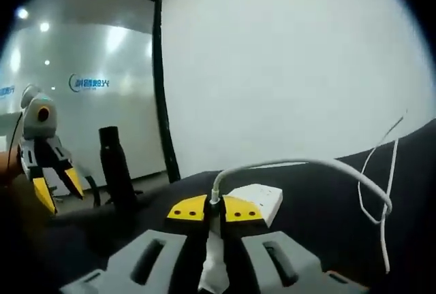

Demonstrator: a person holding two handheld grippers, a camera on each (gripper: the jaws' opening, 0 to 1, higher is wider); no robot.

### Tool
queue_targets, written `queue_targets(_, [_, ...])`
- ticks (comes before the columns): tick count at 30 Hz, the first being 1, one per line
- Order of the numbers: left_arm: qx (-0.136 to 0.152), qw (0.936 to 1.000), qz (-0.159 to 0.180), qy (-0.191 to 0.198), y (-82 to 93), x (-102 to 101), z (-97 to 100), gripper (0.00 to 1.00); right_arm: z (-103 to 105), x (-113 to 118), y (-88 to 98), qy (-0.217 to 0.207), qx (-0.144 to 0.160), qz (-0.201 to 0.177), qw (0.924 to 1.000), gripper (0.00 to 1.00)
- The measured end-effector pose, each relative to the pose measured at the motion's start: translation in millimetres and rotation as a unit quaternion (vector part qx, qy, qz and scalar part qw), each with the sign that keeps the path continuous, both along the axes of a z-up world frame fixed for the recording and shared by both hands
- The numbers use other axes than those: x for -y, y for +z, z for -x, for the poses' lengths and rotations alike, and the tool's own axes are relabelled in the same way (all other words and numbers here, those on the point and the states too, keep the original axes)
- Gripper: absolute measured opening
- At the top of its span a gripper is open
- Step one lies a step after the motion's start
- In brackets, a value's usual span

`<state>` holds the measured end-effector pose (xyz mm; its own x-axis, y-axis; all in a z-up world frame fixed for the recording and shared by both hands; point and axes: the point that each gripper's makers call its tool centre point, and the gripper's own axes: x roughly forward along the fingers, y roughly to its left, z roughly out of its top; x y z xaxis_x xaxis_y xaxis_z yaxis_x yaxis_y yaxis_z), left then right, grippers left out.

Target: Connect the charging cable to the phone, plug the charger into the socket, and turn on the power strip switch to charge the phone.

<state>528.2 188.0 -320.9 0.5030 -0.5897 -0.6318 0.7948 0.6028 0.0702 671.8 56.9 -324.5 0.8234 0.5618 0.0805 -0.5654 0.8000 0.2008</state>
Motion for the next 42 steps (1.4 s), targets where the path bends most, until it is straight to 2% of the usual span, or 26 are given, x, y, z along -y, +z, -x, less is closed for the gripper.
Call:
queue_targets(4, [-0.004, 0.9998, 0.018, 0.0, 3.2, 8.1, 7.5, 0.27, 1.5, -2.4, -1.0, 0.012, -0.035, 0.019, 0.9991, 0.05])
queue_targets(5, [-0.007, 0.9997, 0.022, 0.001, 3.7, 9.6, 8.7, 0.27, 1.5, -3.9, 0.4, 0.012, -0.033, 0.025, 0.9991, 0.05])
queue_targets(6, [-0.007, 0.9997, 0.023, 0.001, 4.4, 10.8, 9.5, 0.27, 0.9, -4.9, -0.3, 0.023, -0.046, 0.014, 0.9986, 0.06])
queue_targets(7, [-0.008, 0.9997, 0.025, 0.002, 5.5, 11.9, 10.2, 0.27, 2.0, -4.4, -0.8, 0.035, -0.054, 0.013, 0.9978, 0.08])
queue_targets(8, [-0.012, 0.9993, 0.033, 0.007, 7.7, 13.7, 11.2, 0.27, 6.7, -1.4, -3.4, 0.04, -0.073, 0.031, 0.9961, 0.12])
queue_targets(10, [-0.016, 0.999, 0.04, 0.011, 10.8, 15.3, 14.4, 0.28, 11.1, 3.6, -2.8, 0.029, -0.079, 0.047, 0.9953, 0.22])
queue_targets(13, [-0.019, 0.9994, 0.027, 0.011, 11.1, 15.8, 18.7, 0.28, 25.6, 5.9, -3.9, 0.045, -0.089, 0.073, 0.9923, 0.22])
queue_targets(15, [-0.018, 0.9995, 0.022, 0.016, 12.5, 15.6, 18.5, 0.28, 40.3, 11.3, -4.4, 0.047, -0.08, 0.107, 0.9898, 0.24])
queue_targets(18, [-0.021, 0.9992, 0.025, 0.023, 14.4, 15.9, 19.0, 0.28, 55.7, 20.9, 1.2, 0.062, -0.085, 0.108, 0.9886, 0.28])
queue_targets(20, [-0.024, 0.9991, 0.021, 0.027, 12.1, 16.1, 20.0, 0.28, 75.1, 24.6, 4.2, 0.088, -0.093, 0.11, 0.9857, 0.31])
queue_targets(23, [-0.032, 0.9989, 0.01, 0.033, 5.4, 15.4, 21.7, 0.28, 91.5, 39.9, 4.3, 0.11, -0.107, 0.139, 0.9783, 0.34])
queue_targets(26, [-0.037, 0.9986, 0.006, 0.037, 2.9, 16.3, 21.9, 0.28, 106.7, 61.7, 8.4, 0.115, -0.099, 0.176, 0.9725, 0.35])
queue_targets(29, [-0.04, 0.9983, 0.002, 0.042, 2.0, 19.5, 22.5, 0.28, 119.6, 79.0, 12.0, 0.117, -0.098, 0.194, 0.9691, 0.35])
queue_targets(32, [-0.039, 0.9984, -0.008, 0.041, 1.5, 25.1, 26.3, 0.28, 126.0, 97.5, 15.0, 0.11, -0.092, 0.211, 0.9669, 0.35])
queue_targets(35, [-0.039, 0.9983, -0.014, 0.042, 0.2, 27.7, 28.0, 0.28, 126.2, 108.5, 13.0, 0.097, -0.084, 0.212, 0.9689, 0.35])
queue_targets(38, [-0.041, 0.9982, -0.014, 0.041, -1.9, 27.0, 29.8, 0.28, 119.1, 102.5, 6.9, 0.091, -0.085, 0.203, 0.9712, 0.41])
queue_targets(42, [-0.043, 0.9981, -0.023, 0.038, -8.7, 20.1, 33.6, 0.28, 110.1, 76.3, -7.5, 0.102, -0.09, 0.192, 0.972, 0.45])
